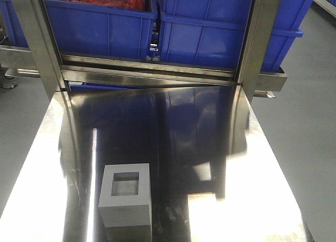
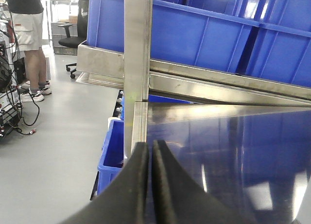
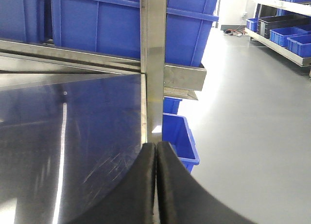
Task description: Sort gray base to blue bin
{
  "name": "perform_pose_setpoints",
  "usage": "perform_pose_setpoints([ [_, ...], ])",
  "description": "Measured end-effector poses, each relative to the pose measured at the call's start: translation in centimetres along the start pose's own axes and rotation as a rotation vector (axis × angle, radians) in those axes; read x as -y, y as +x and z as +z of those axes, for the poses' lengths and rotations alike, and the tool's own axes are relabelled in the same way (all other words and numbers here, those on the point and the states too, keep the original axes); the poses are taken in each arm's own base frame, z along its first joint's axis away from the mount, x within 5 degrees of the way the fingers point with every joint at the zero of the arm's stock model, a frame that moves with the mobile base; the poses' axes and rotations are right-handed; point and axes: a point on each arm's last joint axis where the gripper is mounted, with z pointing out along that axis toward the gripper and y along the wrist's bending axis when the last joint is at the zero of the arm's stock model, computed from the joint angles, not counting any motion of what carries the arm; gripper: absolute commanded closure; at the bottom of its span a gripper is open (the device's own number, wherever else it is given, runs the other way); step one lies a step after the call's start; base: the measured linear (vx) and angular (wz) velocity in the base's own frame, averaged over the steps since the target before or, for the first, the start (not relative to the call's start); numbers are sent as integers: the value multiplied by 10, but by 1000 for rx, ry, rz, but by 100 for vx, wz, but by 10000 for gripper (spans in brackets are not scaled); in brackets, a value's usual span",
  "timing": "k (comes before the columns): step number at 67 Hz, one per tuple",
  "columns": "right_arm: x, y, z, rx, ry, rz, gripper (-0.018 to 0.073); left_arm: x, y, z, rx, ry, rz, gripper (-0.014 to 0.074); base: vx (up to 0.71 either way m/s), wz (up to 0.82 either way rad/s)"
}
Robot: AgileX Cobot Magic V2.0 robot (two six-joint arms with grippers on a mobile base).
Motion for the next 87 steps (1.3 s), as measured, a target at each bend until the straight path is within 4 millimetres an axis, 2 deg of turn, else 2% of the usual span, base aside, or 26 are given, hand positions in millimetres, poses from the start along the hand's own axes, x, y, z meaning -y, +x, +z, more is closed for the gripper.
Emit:
perform_pose_setpoints([
  [87,0,0,0,0,0,0,564,0,-3,0,29,3,0,604,0,0],
])
